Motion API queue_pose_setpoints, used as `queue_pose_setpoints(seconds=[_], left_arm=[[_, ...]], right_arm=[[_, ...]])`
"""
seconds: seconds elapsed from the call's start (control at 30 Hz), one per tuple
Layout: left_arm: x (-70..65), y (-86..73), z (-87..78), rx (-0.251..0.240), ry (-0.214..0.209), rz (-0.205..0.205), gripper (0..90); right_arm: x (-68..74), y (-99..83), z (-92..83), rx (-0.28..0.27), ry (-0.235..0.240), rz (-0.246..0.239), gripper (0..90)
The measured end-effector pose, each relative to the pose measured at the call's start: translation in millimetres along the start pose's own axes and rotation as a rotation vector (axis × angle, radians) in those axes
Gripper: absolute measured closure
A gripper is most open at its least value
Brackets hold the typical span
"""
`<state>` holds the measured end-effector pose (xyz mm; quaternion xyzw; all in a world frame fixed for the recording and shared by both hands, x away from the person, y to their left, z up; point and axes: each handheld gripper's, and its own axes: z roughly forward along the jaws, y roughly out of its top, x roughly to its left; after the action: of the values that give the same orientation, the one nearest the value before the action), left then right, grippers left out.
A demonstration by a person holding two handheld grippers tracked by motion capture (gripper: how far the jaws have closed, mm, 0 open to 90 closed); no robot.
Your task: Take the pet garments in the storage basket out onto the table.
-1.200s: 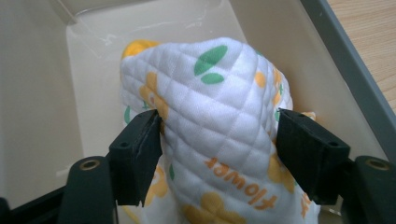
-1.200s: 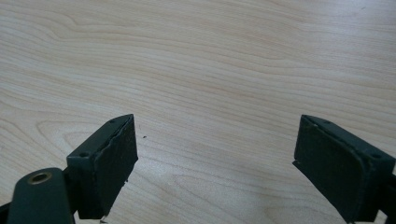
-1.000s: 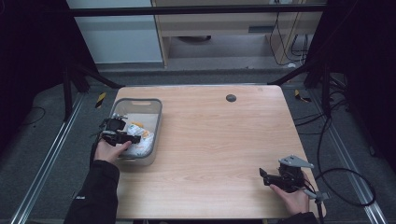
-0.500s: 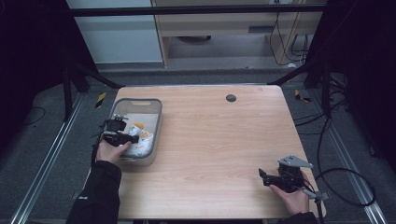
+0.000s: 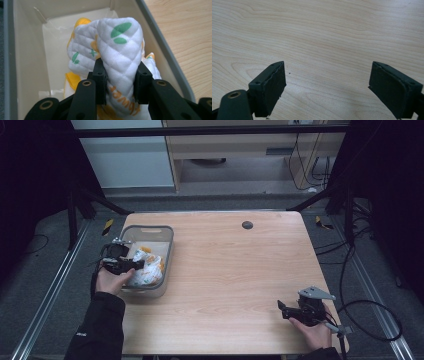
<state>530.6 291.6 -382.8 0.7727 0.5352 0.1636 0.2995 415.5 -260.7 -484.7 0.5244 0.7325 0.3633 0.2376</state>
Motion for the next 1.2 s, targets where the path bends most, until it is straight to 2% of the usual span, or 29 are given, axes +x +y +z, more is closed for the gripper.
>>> queue_pose_setpoints(seconds=[0.33, 0.73, 0.9, 1.2], left_arm=[[-2.7, 9.5, -25.7, -0.044, 0.003, 0.022, 68.4], [-3.3, 9.7, -43.4, -0.078, -0.015, 0.043, 68.4], [-6.5, 9.6, -50.9, -0.086, -0.011, 0.067, 68.4], [-13.4, 10.4, -73.4, -0.132, -0.034, 0.095, 68.4]], right_arm=[[0.2, -0.1, -0.4, -0.005, 0.001, 0.000, 14.0], [0.2, 0.0, -0.7, -0.008, -0.005, -0.002, 14.1], [0.4, -0.2, -0.9, -0.016, -0.009, -0.007, 14.1], [0.4, 0.0, -1.5, -0.025, -0.015, -0.014, 14.1]])
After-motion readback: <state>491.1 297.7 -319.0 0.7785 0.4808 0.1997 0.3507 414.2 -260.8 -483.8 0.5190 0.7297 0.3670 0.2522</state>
